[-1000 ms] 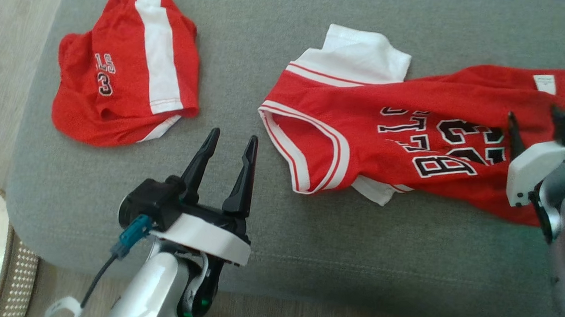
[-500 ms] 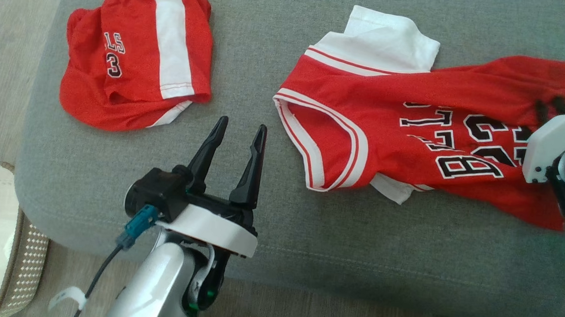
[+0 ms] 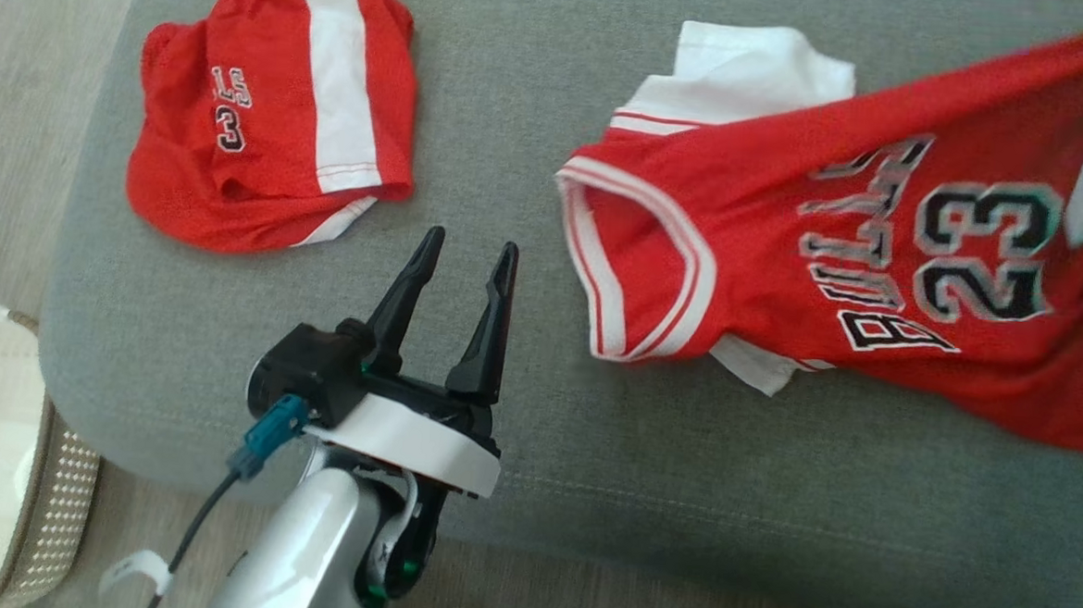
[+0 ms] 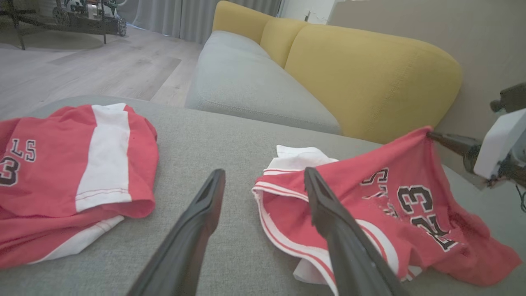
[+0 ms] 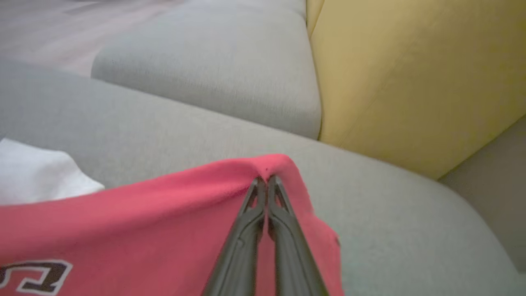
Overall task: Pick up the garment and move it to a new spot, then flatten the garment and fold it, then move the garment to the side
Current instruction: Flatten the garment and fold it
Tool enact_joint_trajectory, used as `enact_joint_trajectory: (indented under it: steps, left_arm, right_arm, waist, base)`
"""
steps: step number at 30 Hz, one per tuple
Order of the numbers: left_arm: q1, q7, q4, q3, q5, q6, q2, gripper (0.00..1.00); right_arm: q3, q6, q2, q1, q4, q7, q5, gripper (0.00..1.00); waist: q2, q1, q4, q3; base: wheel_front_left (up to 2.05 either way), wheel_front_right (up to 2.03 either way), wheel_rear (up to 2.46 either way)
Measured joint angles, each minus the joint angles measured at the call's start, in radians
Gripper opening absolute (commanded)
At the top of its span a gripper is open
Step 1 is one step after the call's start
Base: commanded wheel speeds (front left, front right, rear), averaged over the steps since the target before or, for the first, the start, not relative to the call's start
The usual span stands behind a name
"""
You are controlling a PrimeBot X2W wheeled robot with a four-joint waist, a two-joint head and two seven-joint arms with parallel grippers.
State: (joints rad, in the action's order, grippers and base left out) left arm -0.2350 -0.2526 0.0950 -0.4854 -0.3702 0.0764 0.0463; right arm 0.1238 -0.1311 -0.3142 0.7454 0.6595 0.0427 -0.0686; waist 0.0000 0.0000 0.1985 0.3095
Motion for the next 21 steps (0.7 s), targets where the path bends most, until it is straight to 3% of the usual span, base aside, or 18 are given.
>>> enact_joint_trajectory:
  steps: [6,13,14,15,21]
  left_arm:
    - [-0.002,0.000,-0.011,-0.023,-0.014,0.004,0.000,1.00]
    - [-0.043,0.000,-0.030,-0.054,-0.044,0.013,-0.002,1.00]
    - [-0.045,0.000,-0.030,-0.056,-0.048,0.014,-0.001,1.00]
    - [-0.046,0.000,-0.030,-0.059,-0.050,0.021,-0.001,1.00]
    - [-0.047,0.000,-0.030,-0.064,-0.057,0.030,-0.002,1.00]
  right_arm:
    - [0.030,0.000,-0.010,0.132,-0.048,0.028,-0.113,0.00]
    - [0.018,0.000,-0.050,0.331,0.059,0.044,-0.276,0.00]
    - [0.024,0.000,-0.055,0.346,0.080,0.044,-0.304,0.45]
    - [0.030,0.000,-0.058,0.357,0.106,0.046,-0.331,1.00]
    - [0.087,0.000,-0.026,0.360,0.211,0.005,-0.384,1.00]
  waist:
    - [0.0000,0.0000,0.037,0.027]
    - [0.0000,0.0000,0.111,0.089]
    - [0.0000,0.0000,0.120,0.097]
    - [0.0000,0.0000,0.129,0.104]
    - [0.0000,0.0001,0.147,0.110]
  base:
    - [0.00,0.00,0.00]
    - [0.00,0.00,0.00]
    - [0.00,0.00,0.00]
    - [0.00,0.00,0.00]
    - [0.00,0.00,0.00]
